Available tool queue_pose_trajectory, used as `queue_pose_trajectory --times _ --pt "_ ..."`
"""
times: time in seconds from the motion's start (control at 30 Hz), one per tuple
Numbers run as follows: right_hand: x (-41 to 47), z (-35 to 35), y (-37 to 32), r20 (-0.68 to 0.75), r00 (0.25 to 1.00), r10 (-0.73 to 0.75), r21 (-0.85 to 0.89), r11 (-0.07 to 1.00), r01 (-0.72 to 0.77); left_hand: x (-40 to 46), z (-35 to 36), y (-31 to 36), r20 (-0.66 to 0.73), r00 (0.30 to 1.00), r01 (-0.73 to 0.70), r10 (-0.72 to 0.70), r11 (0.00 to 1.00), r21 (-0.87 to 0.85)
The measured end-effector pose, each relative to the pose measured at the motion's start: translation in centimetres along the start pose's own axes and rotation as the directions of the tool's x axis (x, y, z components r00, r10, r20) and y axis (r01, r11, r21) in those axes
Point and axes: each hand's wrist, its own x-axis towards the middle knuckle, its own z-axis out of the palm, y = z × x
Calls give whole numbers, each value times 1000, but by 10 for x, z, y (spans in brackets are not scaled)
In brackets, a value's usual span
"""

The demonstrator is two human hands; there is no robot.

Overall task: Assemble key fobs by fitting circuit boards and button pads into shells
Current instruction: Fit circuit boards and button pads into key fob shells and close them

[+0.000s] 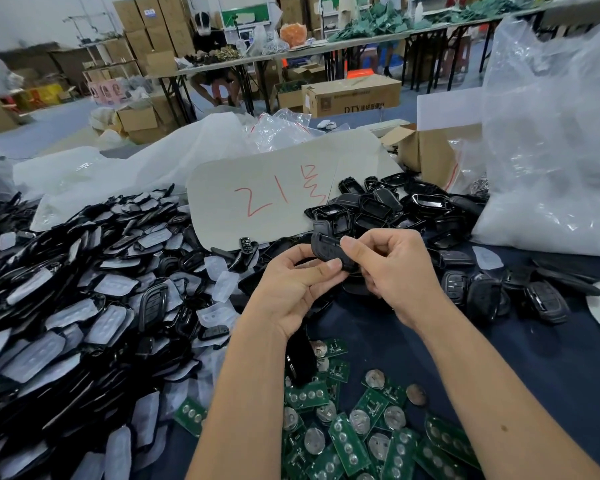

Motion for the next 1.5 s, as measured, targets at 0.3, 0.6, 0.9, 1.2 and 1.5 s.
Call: queue_pose_trajectory --times 0.3,0.6,0.9,1.2,1.5 --pt "8 -30 -11 -133 989 -67 -163 986 45 3 48 -26 -65 964 -226 257 925 307" --pt "11 -95 -21 -332 934 -130 -454 890 -38 -1 69 -43 169 971 -239 171 724 647" --pt "9 -122 -15 -536 839 -97 -608 734 -303 5 45 -38 270 921 -337 280 231 913" --pt "9 -84 -14 -231 970 -73 -805 575 -148 7 39 -37 243 935 -281 260 118 952" --pt "5 -56 -24 -105 986 -132 -731 682 13 10 33 -26 113 894 -282 433 350 893"
